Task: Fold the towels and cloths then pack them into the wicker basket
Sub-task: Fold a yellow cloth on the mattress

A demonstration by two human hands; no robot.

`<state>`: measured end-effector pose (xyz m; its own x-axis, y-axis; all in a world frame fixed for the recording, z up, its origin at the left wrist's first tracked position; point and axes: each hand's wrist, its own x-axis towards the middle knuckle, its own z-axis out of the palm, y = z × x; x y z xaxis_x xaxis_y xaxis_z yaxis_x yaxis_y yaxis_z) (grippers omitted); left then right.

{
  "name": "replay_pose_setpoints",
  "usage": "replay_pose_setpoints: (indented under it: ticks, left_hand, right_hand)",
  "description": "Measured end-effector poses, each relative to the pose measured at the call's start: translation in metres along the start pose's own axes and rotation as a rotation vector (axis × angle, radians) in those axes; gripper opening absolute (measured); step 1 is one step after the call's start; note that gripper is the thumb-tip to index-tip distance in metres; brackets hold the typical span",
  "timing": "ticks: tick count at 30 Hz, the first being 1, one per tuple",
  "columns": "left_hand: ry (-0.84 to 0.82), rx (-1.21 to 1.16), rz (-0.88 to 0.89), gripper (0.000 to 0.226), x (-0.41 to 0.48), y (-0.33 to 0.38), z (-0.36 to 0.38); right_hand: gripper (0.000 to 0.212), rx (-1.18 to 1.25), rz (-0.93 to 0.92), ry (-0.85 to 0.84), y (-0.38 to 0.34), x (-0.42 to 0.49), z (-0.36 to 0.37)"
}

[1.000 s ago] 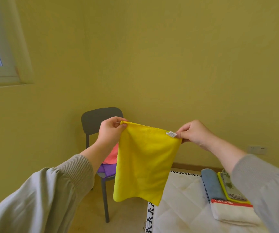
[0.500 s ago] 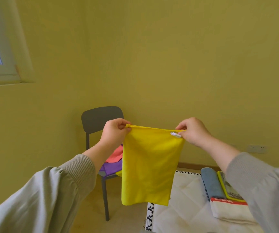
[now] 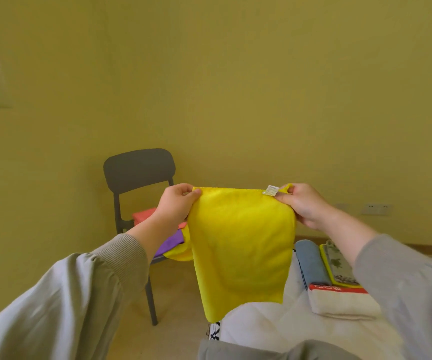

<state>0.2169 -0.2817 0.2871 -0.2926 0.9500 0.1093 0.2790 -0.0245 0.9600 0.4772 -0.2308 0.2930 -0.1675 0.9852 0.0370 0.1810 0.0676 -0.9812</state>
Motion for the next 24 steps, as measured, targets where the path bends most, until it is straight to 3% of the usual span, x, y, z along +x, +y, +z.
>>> replay_pose_setpoints:
  ticks: [5, 11, 16, 19, 22, 24]
  left_hand:
    - [-0.012, 0.18, 0.042, 0.017, 0.022, -0.028, 0.036]
    - [0.017, 0.49, 0.092, 0.014, 0.061, -0.093, 0.089]
    - [-0.004, 0.251, -0.193, 0.021, 0.084, -0.159, 0.142]
    - [-0.019, 0.097, -0.319, 0.022, 0.097, -0.189, 0.162]
    - [0.0, 0.005, -0.356, 0.023, 0.113, -0.209, 0.171]
    - [-0.016, -0.05, -0.38, 0.025, 0.126, -0.218, 0.174]
  right_hand:
    - [0.009, -0.139, 0.069, 0.007, 0.04, 0.026, -0.015]
    - [0.01, -0.622, 0.032, 0.112, 0.116, 0.085, -0.024]
    - [0.016, -0.841, 0.139, 0.167, 0.181, 0.113, -0.017]
    - [0.017, -0.762, 0.184, 0.2, 0.218, 0.132, -0.01]
    - [0.006, -0.481, 0.3, 0.179, 0.242, 0.149, -0.003]
    - [0.006, -0.472, 0.302, 0.208, 0.253, 0.162, -0.002]
